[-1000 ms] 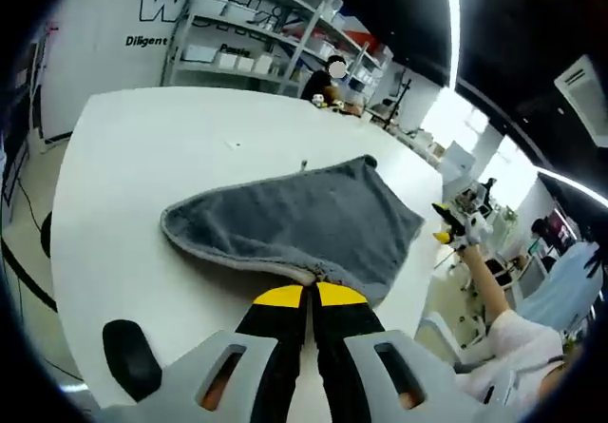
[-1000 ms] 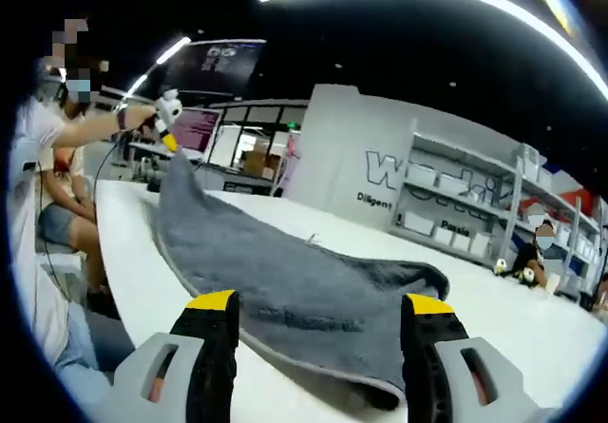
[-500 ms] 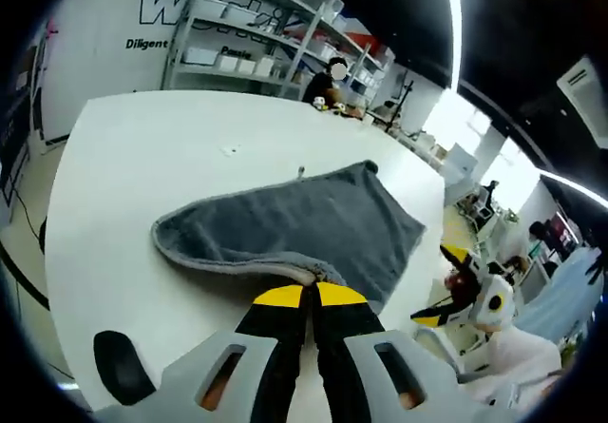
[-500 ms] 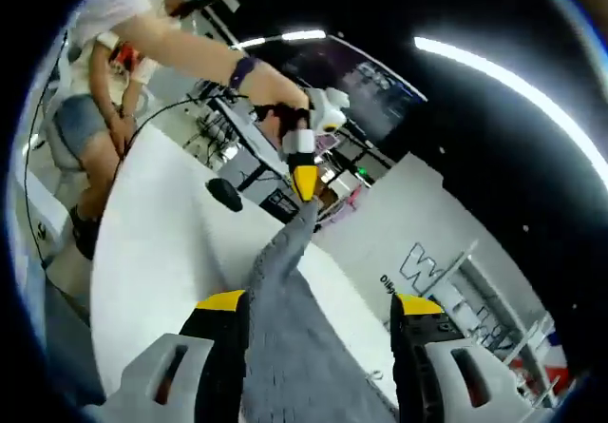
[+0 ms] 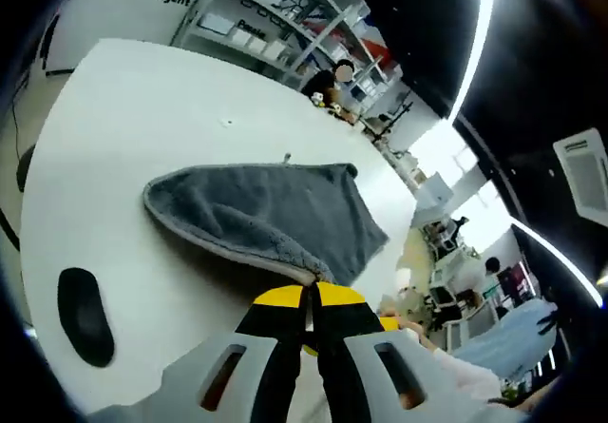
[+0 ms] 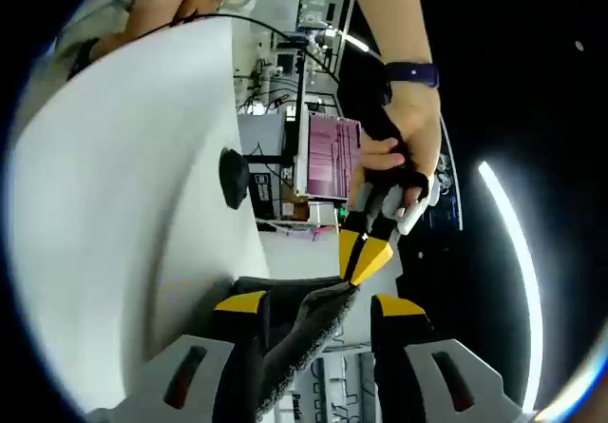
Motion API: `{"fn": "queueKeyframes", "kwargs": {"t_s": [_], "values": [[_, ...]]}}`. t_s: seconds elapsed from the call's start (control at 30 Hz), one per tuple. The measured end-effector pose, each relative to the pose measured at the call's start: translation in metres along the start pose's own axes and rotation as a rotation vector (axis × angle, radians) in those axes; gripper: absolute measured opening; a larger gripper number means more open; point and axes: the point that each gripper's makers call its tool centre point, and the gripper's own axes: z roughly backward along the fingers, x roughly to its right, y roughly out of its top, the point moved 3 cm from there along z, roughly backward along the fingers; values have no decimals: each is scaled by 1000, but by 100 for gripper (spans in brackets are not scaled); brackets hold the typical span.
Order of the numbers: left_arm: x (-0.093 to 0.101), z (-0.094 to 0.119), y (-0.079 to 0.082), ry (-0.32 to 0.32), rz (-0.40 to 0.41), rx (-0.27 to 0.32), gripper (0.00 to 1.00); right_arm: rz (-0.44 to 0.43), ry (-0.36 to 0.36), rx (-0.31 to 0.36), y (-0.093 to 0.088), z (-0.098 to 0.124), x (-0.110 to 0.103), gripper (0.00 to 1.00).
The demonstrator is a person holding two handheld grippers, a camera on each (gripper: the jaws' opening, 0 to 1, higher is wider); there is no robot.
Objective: Fold the towel on the table until its edges align and the towel forms a compact rectangular stack.
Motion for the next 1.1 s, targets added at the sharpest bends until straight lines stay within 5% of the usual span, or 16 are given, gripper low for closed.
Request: {"fn": "queueKeyframes", "kwargs": {"t_s": [0.2, 0.53, 0.73, 0.9, 1.1], "values": [[6, 1, -8, -47, 40, 14, 2, 138, -73, -54, -7, -16, 3, 33], [9, -1, -13, -234, 166, 74, 2, 131, -66, -81, -19, -33, 5, 22], [1, 1, -18, -231, 158, 60, 2, 107, -50, -20, -10, -20, 7, 5], [3, 2, -37, -218, 125, 41, 1, 48, -26, 32, -4, 2, 12, 1], [8, 0, -76, -188, -7, -40, 2, -189, 124, 112, 21, 38, 12, 1]]}}
